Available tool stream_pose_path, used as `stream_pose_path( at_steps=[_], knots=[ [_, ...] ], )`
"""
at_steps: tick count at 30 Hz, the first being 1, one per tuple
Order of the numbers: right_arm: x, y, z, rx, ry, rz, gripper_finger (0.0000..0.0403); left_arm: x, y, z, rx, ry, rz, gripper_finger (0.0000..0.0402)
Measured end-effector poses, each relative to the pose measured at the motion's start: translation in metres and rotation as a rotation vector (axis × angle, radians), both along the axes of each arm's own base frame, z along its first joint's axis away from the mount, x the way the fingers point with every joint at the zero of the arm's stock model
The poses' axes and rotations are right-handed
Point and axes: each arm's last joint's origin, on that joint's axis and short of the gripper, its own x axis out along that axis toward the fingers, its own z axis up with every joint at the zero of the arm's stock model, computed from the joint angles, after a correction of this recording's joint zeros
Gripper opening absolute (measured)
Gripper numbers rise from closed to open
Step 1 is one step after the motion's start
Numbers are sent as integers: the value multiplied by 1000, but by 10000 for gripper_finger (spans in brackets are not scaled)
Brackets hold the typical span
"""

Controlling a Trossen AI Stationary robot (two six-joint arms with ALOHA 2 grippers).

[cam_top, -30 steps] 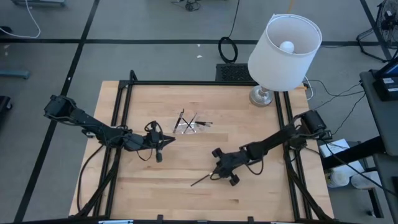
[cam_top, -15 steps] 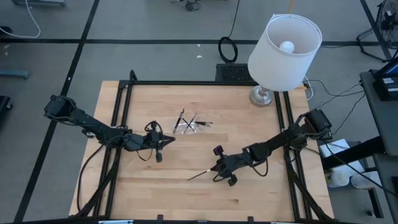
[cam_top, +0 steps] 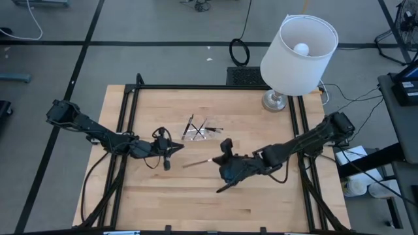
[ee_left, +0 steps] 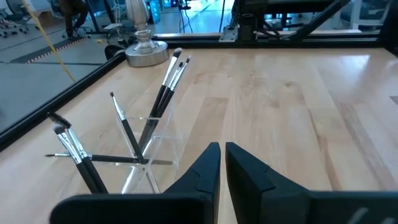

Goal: Put items in baskets/containers
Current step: Put the black eyeshadow brush into the transparent organizer

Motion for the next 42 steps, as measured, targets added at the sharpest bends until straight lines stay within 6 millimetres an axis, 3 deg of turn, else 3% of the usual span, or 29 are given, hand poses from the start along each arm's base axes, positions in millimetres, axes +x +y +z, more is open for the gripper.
stream_pose_path(
  at_steps=[10, 17, 25, 28, 31, 35, 42],
  knots=[
    [6, -15, 50, -325, -32, -158, 0, 0, -1, -1, -3, 10, -17, 35],
    [11, -41, 76, -497, 10, -264, 0, 0, -1, -1, -7, 9, -16, 35],
    [4, -83, 132, -524, 69, -352, 0, 0, -1, -1, -8, 8, -15, 35],
    [-1, -101, 144, -495, 92, -397, 0, 0, -1, -1, -5, 9, -16, 35],
    [-1, -119, 139, -384, 157, -375, 0, 0, -1, -1, -5, 9, -16, 35],
    [5, -135, 112, -312, 333, -305, 0, 0, -1, -1, -6, 8, -16, 35],
    [20, -132, 63, -396, 539, -185, 0, 0, -1, -1, -8, 8, -16, 35]
  ],
)
